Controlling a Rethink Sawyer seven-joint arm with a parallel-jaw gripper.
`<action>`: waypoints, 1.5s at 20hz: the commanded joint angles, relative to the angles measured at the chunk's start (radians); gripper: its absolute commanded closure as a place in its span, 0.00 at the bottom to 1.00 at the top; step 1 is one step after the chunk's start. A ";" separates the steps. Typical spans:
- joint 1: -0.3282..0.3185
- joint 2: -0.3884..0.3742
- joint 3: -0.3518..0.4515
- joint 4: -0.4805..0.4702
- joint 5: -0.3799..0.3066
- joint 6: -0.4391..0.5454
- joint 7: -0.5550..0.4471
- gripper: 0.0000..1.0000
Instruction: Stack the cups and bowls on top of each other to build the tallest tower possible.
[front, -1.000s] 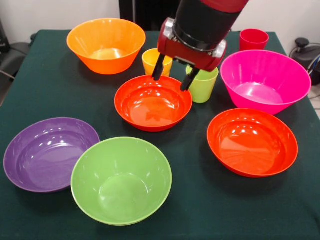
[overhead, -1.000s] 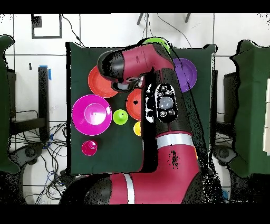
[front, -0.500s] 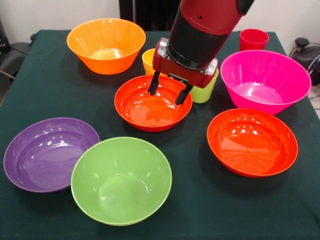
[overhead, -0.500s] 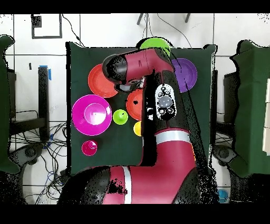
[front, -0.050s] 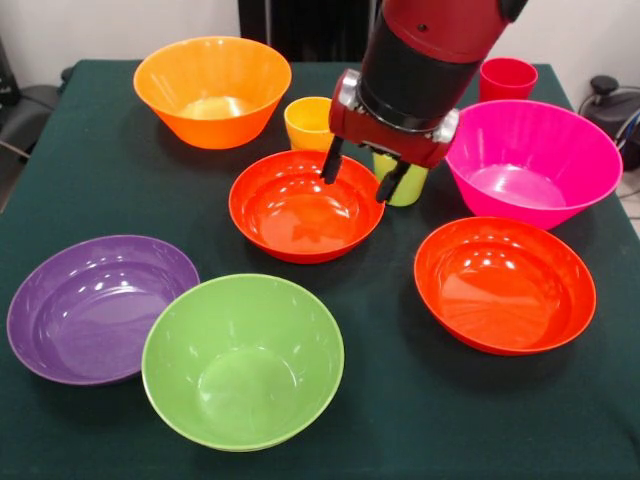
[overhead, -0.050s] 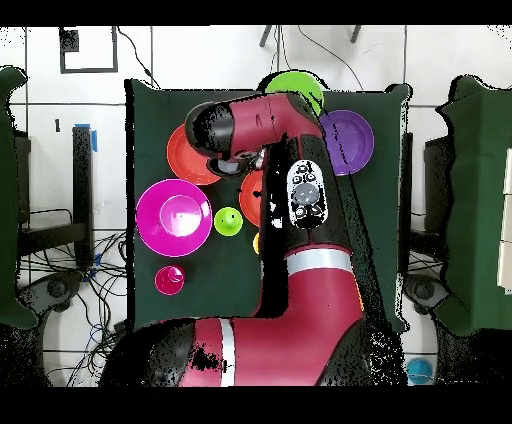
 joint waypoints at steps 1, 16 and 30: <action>0.010 -0.058 0.094 0.096 0.093 -0.048 -0.004 0.00; 0.126 -0.074 -0.003 0.024 0.233 0.049 0.195 0.00; 0.305 0.070 -0.137 -0.176 0.337 0.084 0.492 0.00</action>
